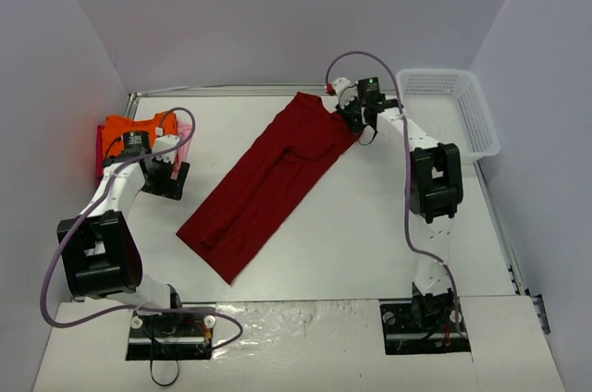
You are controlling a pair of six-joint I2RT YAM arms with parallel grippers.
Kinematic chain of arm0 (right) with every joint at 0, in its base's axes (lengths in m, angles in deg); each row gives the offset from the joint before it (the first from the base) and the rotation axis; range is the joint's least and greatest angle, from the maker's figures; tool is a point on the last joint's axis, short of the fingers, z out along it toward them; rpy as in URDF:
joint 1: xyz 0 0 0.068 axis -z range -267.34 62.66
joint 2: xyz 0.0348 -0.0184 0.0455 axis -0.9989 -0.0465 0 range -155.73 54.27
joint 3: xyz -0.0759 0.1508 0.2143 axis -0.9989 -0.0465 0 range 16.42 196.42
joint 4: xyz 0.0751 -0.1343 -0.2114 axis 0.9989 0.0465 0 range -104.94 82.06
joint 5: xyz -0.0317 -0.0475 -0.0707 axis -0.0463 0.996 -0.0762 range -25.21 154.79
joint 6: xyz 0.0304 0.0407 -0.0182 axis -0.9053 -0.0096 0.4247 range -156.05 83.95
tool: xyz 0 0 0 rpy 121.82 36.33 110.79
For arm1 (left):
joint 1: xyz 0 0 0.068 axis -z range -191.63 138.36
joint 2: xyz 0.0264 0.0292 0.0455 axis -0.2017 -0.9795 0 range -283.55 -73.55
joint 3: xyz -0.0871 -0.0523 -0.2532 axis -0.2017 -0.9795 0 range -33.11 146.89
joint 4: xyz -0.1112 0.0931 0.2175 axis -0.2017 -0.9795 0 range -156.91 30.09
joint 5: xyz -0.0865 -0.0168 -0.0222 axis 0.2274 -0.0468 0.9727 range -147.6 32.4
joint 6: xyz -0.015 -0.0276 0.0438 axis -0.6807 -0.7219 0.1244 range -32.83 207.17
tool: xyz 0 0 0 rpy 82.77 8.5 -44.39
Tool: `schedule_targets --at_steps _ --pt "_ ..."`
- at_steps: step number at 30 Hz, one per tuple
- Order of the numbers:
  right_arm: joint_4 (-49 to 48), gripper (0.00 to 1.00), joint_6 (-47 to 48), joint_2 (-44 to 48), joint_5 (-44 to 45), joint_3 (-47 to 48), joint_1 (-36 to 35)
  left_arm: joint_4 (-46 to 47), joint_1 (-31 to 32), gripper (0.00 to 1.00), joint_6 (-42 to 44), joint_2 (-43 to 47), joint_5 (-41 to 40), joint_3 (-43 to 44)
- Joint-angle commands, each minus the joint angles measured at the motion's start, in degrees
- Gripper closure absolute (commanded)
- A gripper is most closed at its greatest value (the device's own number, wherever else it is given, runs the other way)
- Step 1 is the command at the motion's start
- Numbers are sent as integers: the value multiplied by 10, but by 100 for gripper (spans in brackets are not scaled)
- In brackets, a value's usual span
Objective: Fold and stack the t-shirts
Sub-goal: Rotate the tshirt 90 degrees
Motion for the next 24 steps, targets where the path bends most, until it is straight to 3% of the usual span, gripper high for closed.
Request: schedule_targets --at_steps 1,10,13,14,17,18,24 --pt "-72 100 -12 95 43 -47 6 -1 -2 14 5 37 31 18" --pt "-35 100 -11 178 40 -129 14 -15 -2 18 22 49 96 8" --pt "2 100 -2 216 45 -181 14 -23 0 41 31 31 128 16" --pt "18 100 1 238 49 -211 15 -23 2 58 32 25 130 16" --pt "41 100 8 287 66 -257 24 -45 10 92 41 -6 143 27" --pt "44 100 8 298 67 -286 28 -49 12 97 48 -11 147 29" --pt "55 100 -11 364 68 -355 75 -54 29 98 87 -24 171 7"
